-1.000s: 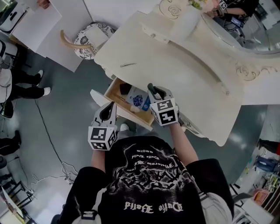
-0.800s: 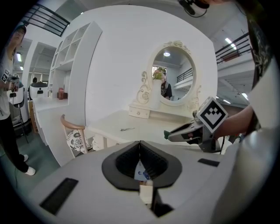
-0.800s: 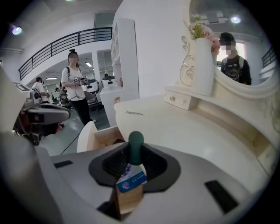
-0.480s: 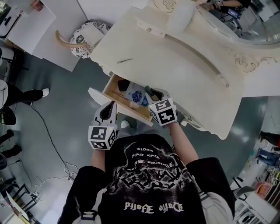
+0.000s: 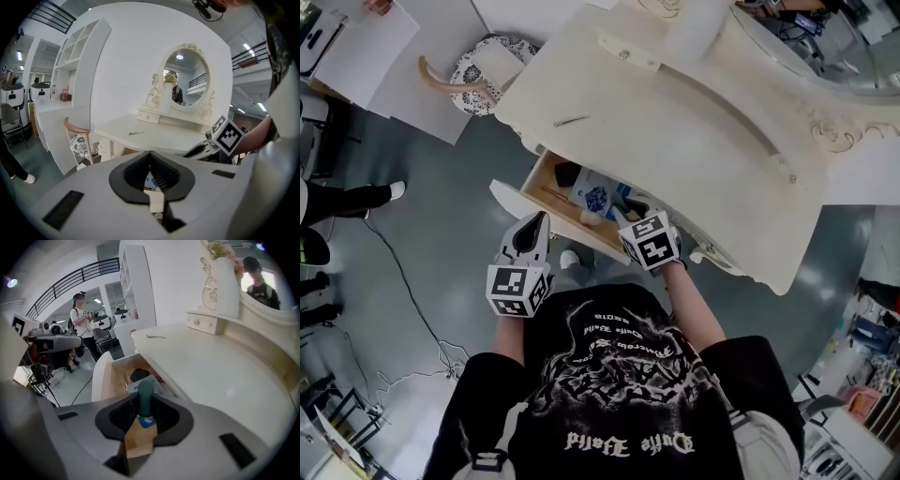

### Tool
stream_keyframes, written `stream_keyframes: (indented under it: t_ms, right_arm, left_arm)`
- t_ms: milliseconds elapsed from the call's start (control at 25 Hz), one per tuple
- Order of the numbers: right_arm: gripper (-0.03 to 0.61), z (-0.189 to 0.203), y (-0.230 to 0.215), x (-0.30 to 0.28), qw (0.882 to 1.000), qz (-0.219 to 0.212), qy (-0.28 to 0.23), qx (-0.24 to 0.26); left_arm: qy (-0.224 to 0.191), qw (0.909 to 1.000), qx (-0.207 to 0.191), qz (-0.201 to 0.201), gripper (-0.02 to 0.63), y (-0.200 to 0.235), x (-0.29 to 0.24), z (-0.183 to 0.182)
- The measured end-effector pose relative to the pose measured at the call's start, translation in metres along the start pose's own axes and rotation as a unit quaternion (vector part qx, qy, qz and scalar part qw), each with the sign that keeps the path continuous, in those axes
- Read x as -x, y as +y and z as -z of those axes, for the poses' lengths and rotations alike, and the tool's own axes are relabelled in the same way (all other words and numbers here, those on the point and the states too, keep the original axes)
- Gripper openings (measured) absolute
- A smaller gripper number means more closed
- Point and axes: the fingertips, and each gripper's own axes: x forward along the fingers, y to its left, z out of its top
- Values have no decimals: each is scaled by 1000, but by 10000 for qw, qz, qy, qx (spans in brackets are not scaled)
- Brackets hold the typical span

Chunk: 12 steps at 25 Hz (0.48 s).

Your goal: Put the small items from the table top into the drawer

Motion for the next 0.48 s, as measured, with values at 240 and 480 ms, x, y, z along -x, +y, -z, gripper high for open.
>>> stream_keyframes:
  t_ms: [240,480]
  right_arm:
    - [95,14,2,-9,9997,-30,240,8]
    - [95,26,10,-12,9975,-141,574,387]
  left_arm:
    - [56,10000,20,35,15,-2,-1,5]
    - [84,10000,6,45,15,-1,-2,8]
